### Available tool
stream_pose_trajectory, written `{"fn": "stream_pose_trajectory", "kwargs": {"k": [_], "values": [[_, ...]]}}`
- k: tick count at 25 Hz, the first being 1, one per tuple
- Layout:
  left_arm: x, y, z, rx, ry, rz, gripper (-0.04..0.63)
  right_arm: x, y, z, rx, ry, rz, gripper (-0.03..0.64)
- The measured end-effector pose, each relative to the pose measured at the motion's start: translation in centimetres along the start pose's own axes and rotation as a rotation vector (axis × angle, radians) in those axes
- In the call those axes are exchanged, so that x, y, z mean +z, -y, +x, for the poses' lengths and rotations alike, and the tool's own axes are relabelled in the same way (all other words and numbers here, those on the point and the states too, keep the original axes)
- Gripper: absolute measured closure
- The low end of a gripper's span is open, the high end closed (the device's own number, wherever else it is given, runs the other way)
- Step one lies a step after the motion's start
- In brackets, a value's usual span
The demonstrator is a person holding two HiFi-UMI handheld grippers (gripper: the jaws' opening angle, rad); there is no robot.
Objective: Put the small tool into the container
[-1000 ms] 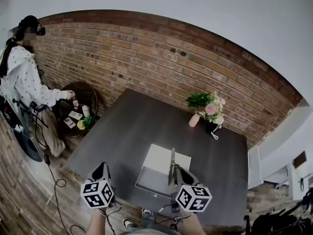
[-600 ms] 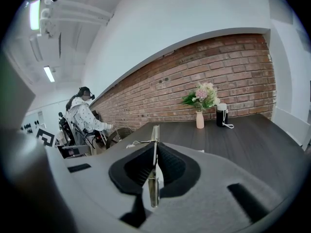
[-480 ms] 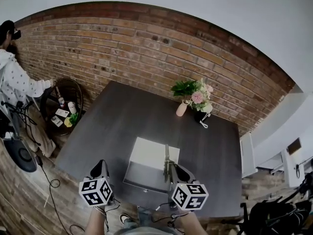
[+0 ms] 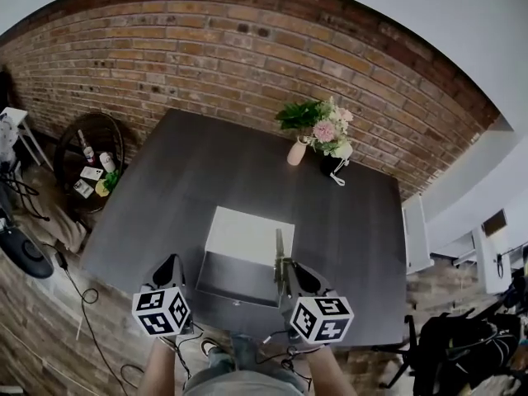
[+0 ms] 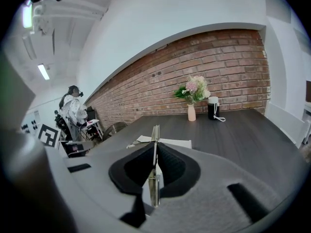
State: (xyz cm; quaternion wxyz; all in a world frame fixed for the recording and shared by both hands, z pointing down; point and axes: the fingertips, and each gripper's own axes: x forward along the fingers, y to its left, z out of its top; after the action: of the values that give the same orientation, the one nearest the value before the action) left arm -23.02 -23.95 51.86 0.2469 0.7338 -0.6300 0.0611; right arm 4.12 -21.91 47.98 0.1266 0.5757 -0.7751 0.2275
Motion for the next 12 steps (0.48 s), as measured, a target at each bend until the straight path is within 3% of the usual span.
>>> {"fn": "stream_pose_trajectory", "kwargs": {"k": [12], "values": [[-2.8, -3.6, -1.2, 0.077, -0.035, -0.029, 0.595, -2.5, -5.6, 3.2, 0.219, -0.137, -0.264, 0.598]]}}
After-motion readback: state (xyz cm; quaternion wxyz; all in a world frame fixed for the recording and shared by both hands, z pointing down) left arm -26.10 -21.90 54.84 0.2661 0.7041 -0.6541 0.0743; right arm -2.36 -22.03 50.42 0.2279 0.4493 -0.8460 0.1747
